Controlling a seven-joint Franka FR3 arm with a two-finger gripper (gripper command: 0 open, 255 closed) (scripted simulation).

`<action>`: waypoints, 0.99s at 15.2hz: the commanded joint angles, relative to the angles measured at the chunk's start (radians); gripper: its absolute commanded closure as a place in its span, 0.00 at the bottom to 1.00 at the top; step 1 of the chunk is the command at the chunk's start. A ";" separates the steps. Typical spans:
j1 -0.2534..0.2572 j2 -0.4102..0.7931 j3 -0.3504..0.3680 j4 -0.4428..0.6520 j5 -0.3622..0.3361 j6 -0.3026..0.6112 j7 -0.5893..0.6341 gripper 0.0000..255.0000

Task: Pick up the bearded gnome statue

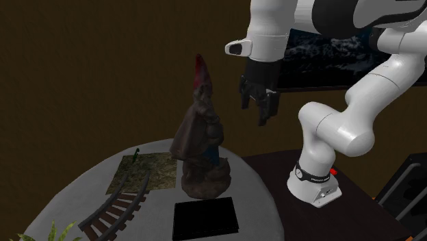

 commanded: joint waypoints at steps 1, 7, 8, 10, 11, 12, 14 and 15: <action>0.000 0.000 0.000 0.000 0.000 0.000 0.000 0.00; -0.199 0.168 0.200 0.188 0.101 0.042 0.658 0.00; -0.234 0.197 0.228 0.226 0.107 0.045 0.766 0.00; -0.306 0.257 0.280 0.303 0.109 0.045 0.981 0.00; -0.341 0.285 0.304 0.343 0.106 0.043 1.087 0.00; -0.377 0.313 0.326 0.383 0.101 0.038 1.193 0.00; -0.427 0.352 0.356 0.440 0.091 0.029 1.343 0.00; -0.426 0.348 0.356 0.424 0.092 0.042 1.344 0.00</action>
